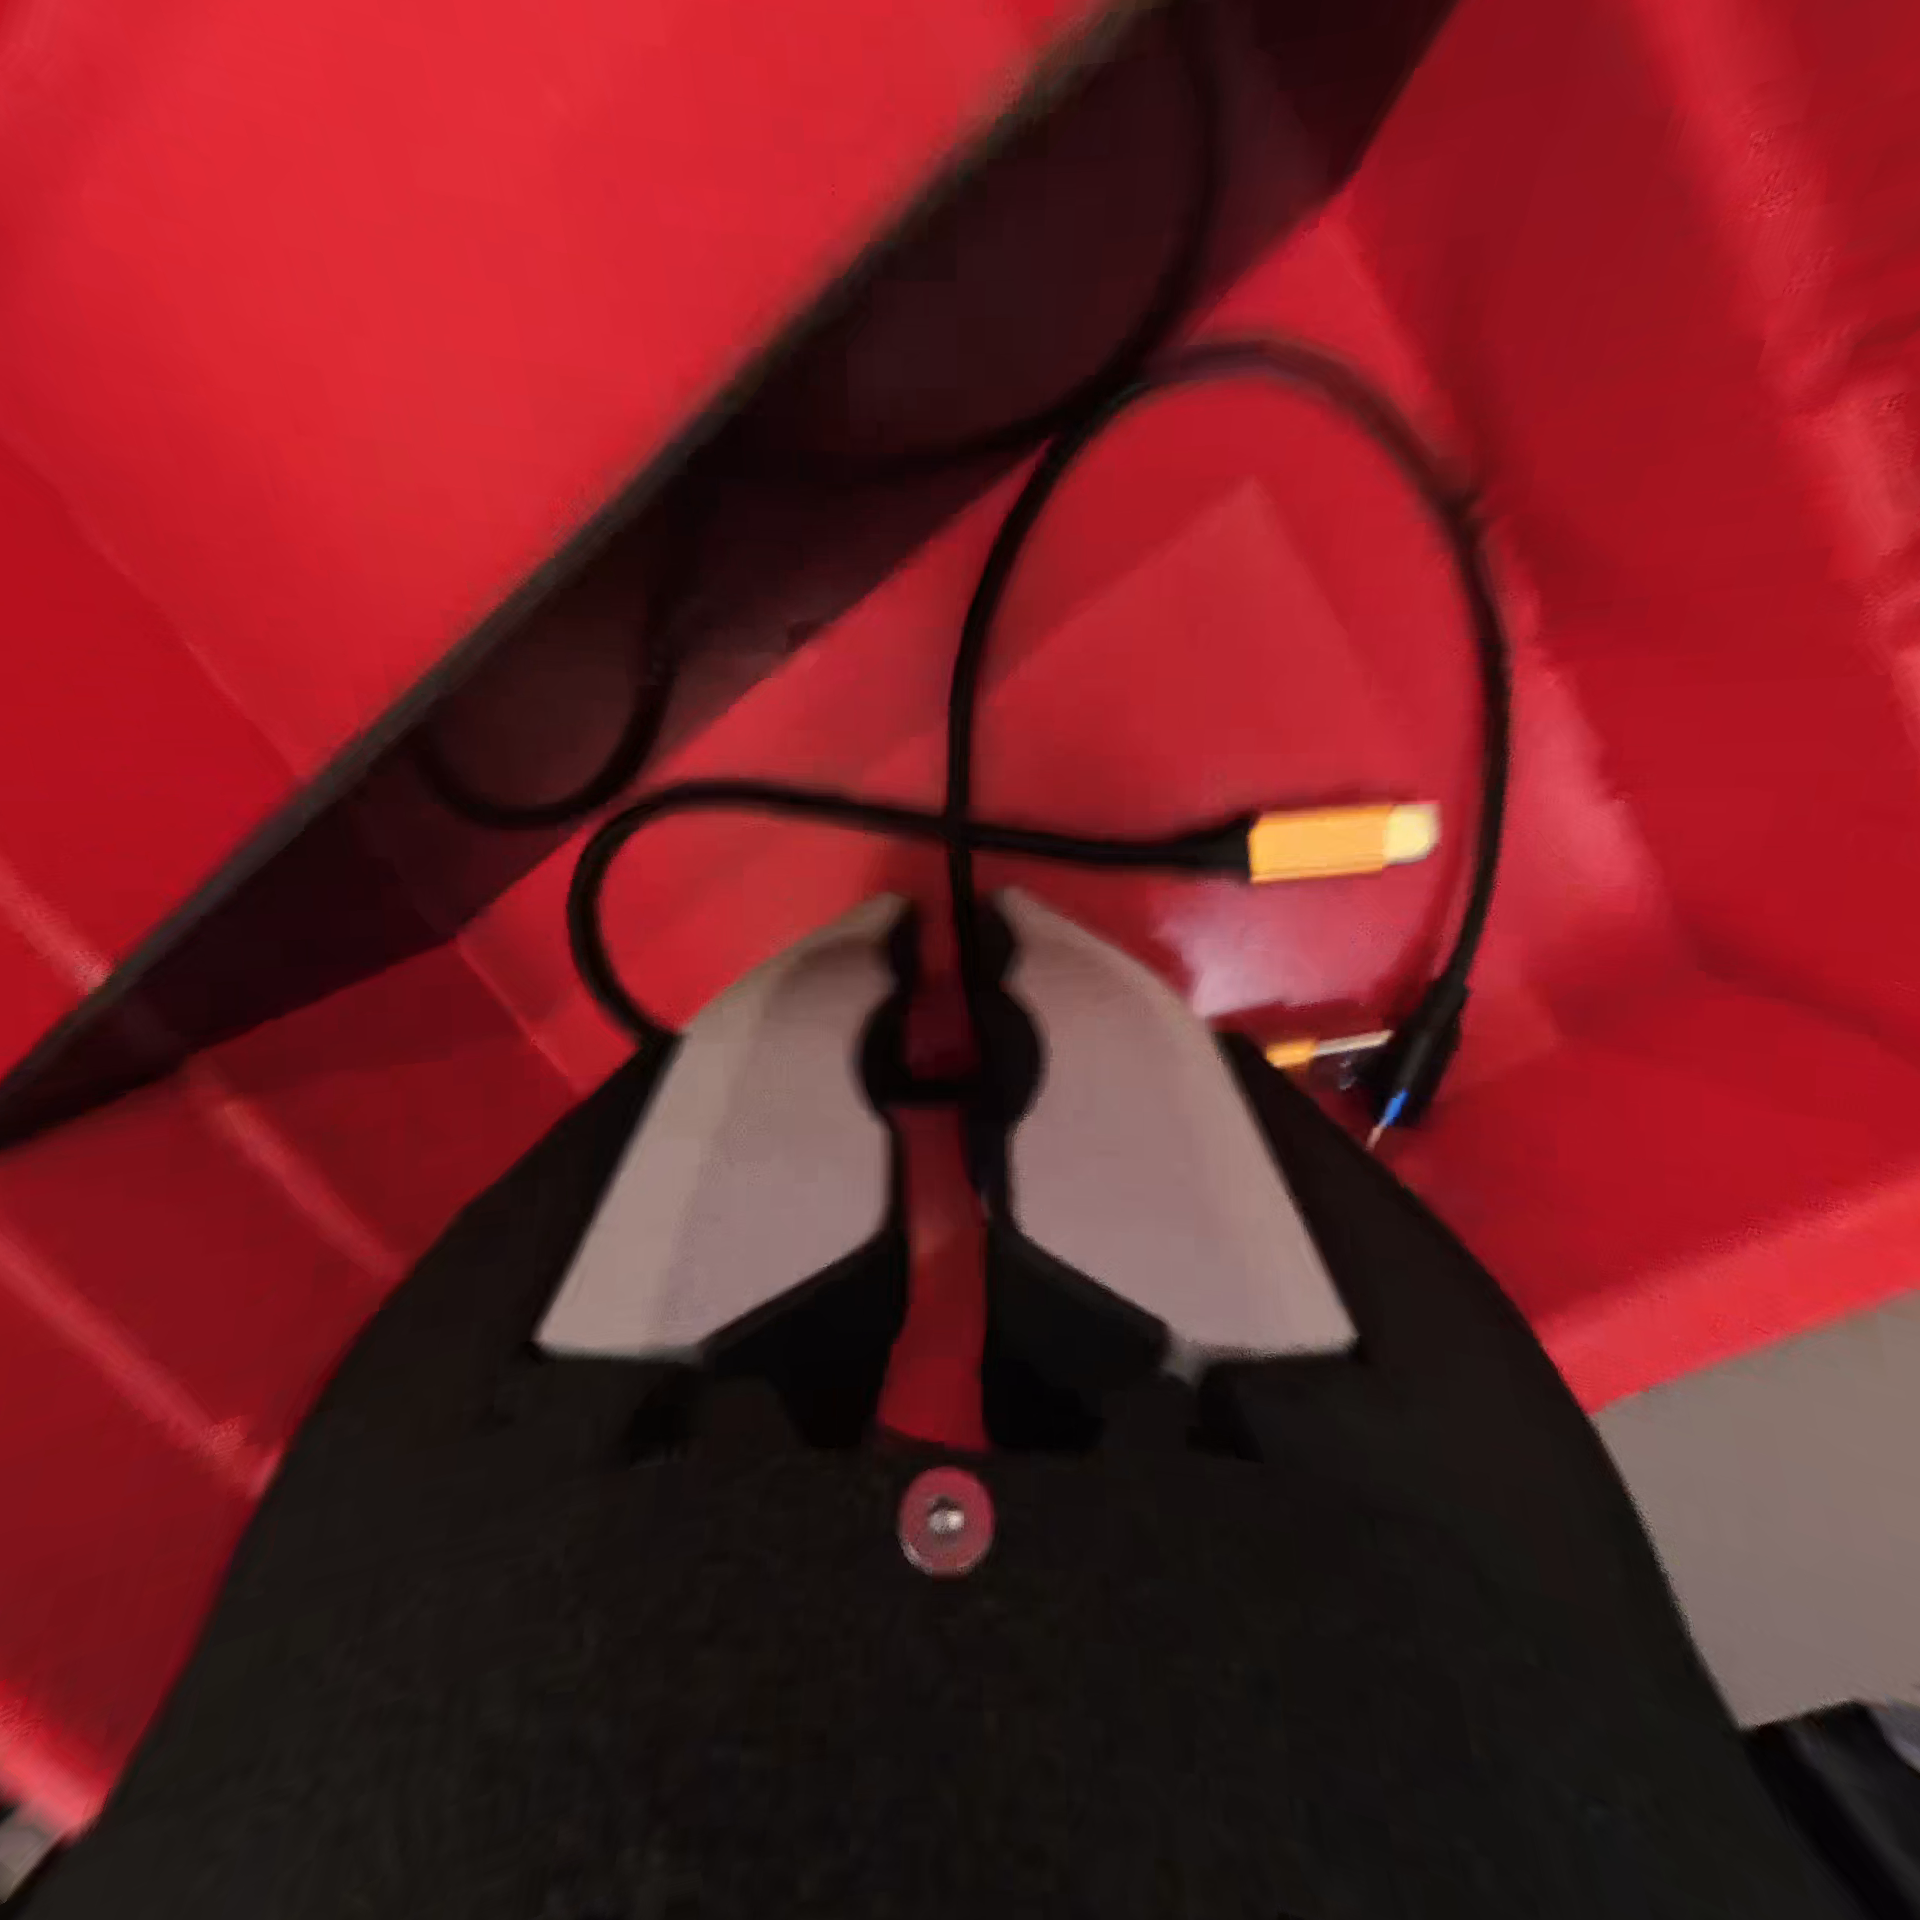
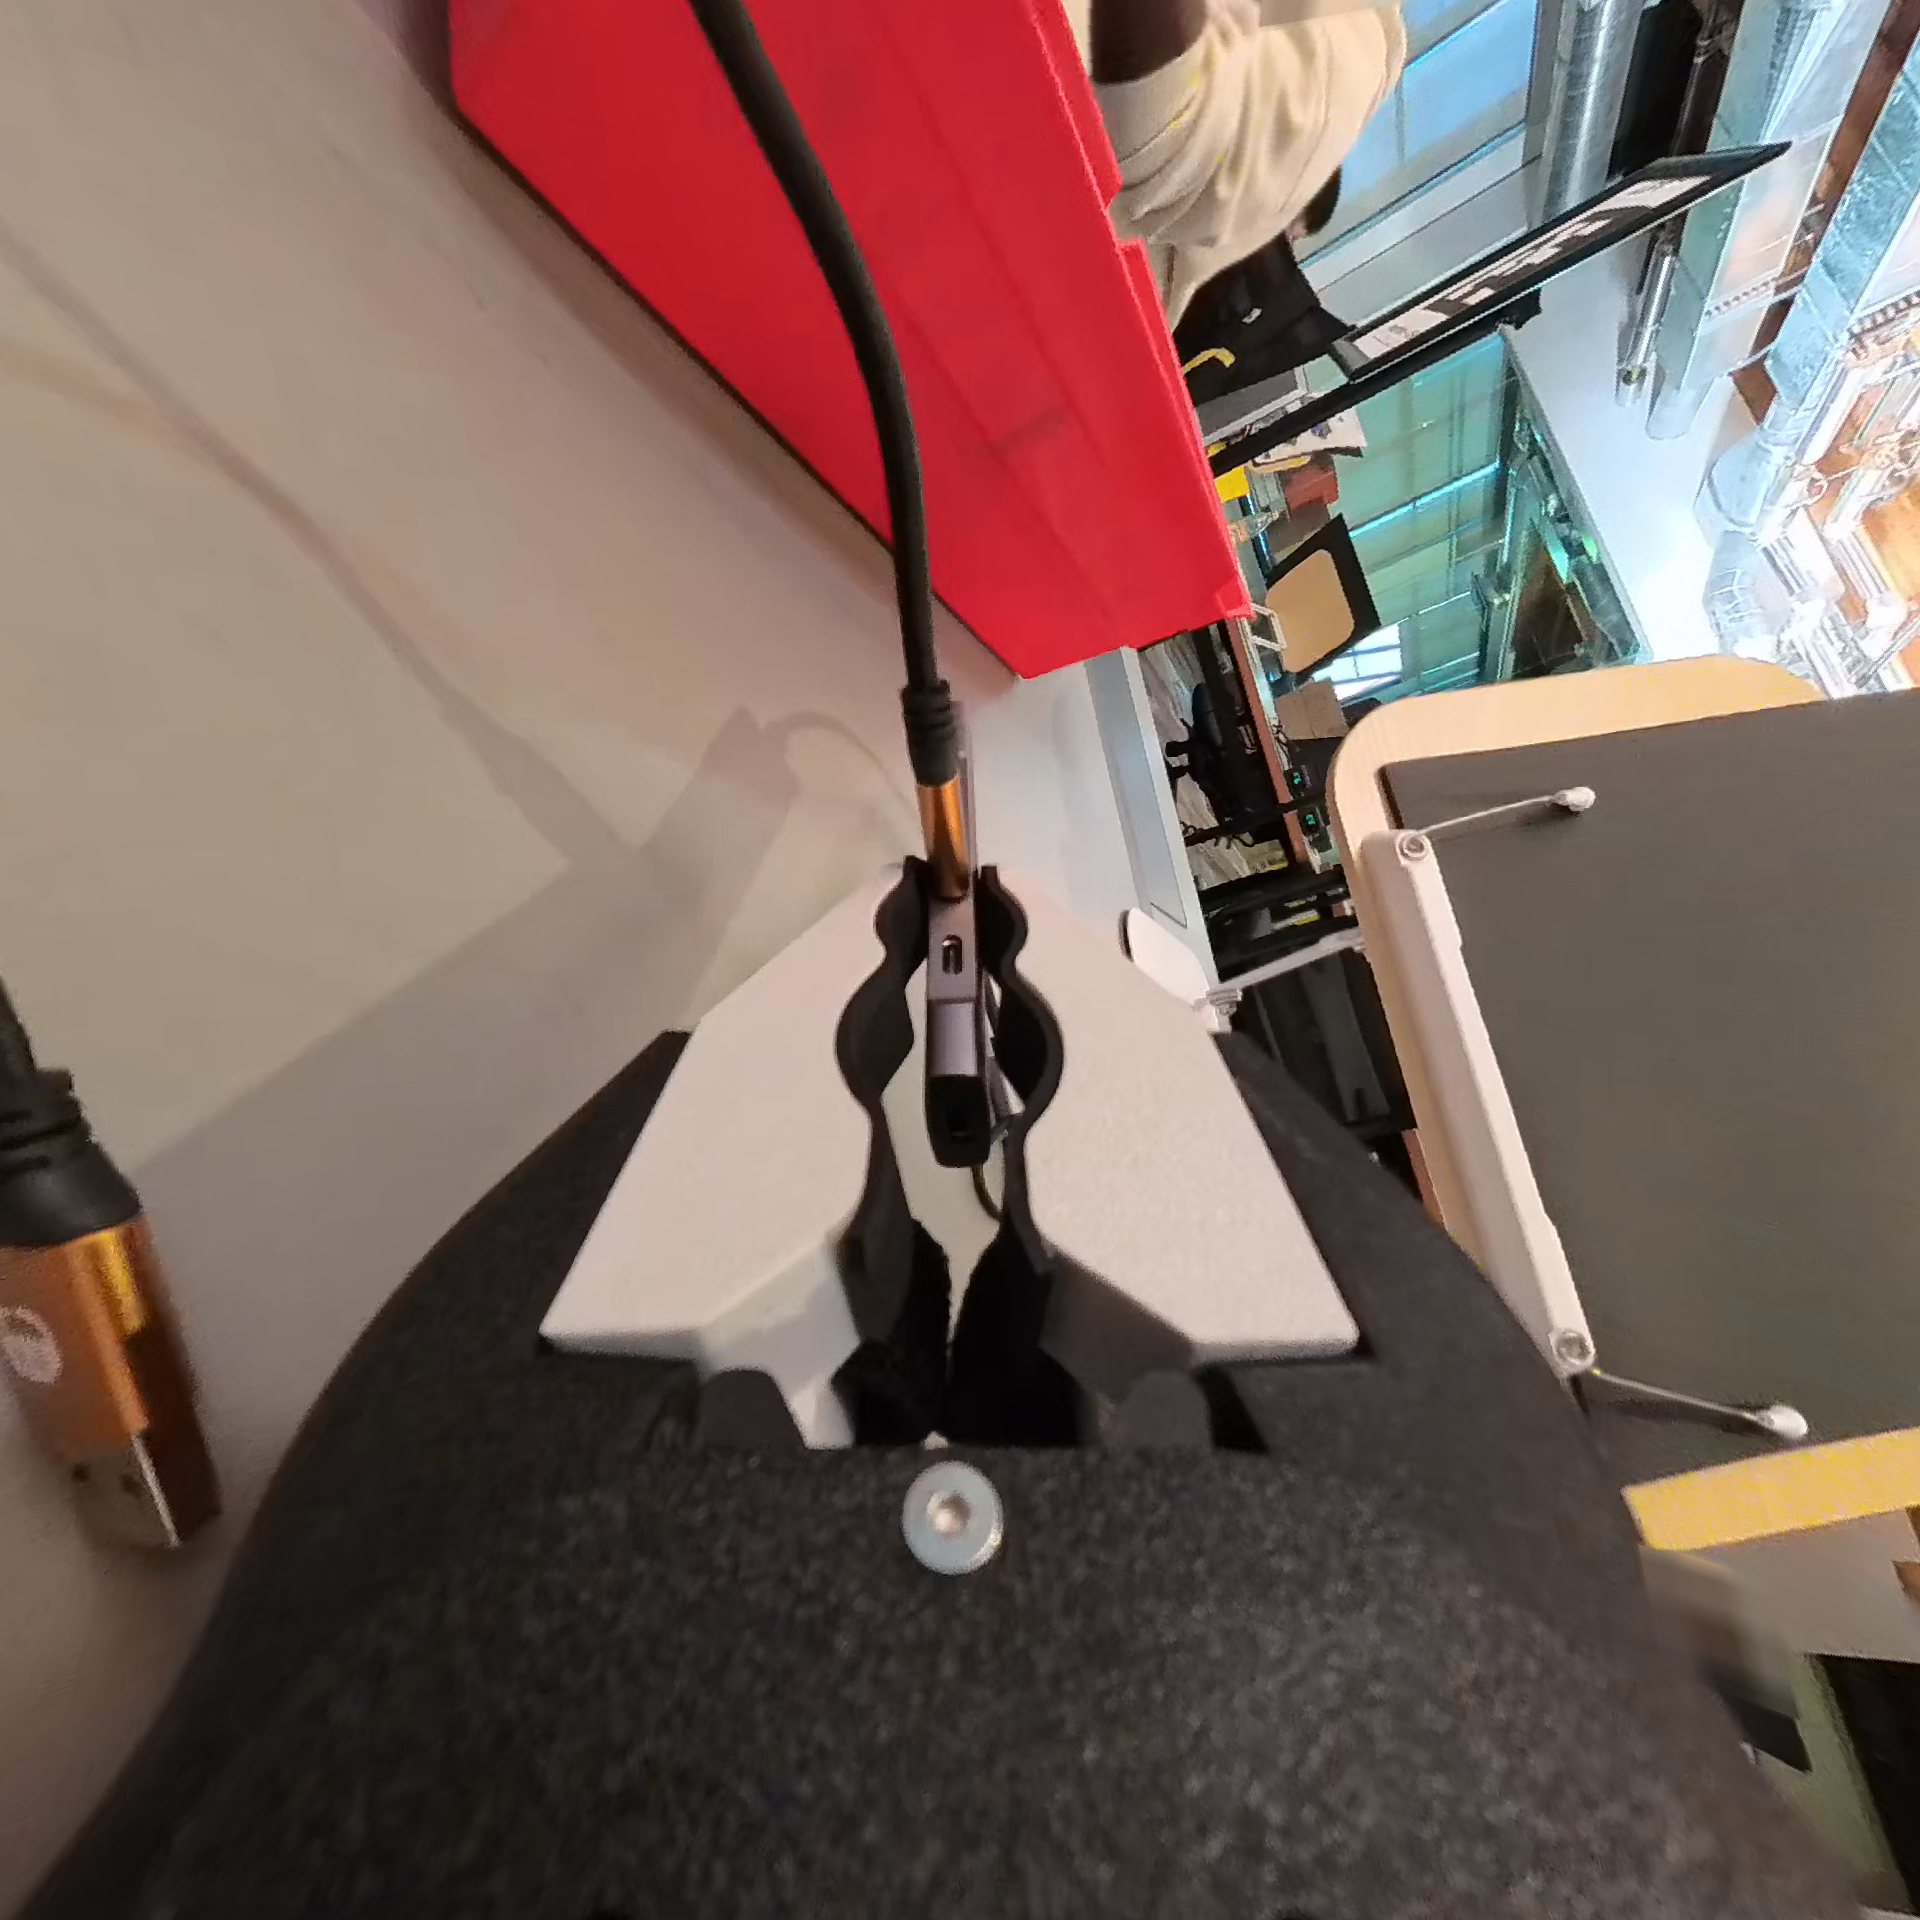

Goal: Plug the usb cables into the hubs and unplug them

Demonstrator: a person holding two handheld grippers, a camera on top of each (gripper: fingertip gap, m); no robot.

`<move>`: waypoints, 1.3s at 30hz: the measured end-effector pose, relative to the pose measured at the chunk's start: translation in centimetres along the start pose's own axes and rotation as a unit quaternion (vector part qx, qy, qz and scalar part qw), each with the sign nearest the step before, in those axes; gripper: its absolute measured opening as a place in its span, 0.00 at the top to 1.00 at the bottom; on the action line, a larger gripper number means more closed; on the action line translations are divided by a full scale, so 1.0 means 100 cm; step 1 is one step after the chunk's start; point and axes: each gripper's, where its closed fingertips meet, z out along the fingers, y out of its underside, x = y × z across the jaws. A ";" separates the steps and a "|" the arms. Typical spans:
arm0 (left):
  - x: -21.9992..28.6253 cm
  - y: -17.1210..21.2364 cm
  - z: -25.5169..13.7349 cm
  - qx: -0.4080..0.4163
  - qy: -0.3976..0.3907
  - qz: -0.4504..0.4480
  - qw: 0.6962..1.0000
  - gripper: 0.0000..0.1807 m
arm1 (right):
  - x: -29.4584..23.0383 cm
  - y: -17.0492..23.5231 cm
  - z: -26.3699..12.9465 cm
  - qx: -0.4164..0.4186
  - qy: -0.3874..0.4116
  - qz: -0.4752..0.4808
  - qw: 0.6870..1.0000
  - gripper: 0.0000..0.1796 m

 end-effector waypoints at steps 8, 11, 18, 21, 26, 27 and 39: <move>-0.018 -0.025 -0.106 0.164 -0.142 -0.009 0.976 0.98 | 0.007 0.002 -0.001 0.004 0.004 0.033 0.999 0.95; -0.006 -0.027 -0.175 0.293 -0.156 -0.065 0.941 0.99 | 0.014 0.004 -0.002 0.004 0.014 0.050 0.999 0.95; 0.124 -0.021 -0.227 0.455 0.094 -0.125 0.877 0.99 | 0.021 0.006 -0.005 0.011 0.023 0.081 0.996 0.95; 0.161 -0.003 -0.192 0.417 0.145 -0.158 0.883 0.99 | 0.024 0.006 -0.006 0.015 0.027 0.094 0.995 0.95; 0.174 0.041 -0.102 0.321 0.156 -0.300 0.885 0.99 | 0.023 0.007 -0.006 0.016 0.023 0.101 0.995 0.95; 0.177 0.047 -0.093 0.313 0.155 -0.318 0.881 0.98 | 0.022 0.007 -0.006 0.015 0.021 0.099 0.995 0.95; 0.251 0.035 -0.079 0.313 0.138 -0.162 0.926 0.83 | 0.018 0.007 -0.005 0.012 0.011 0.090 0.996 0.95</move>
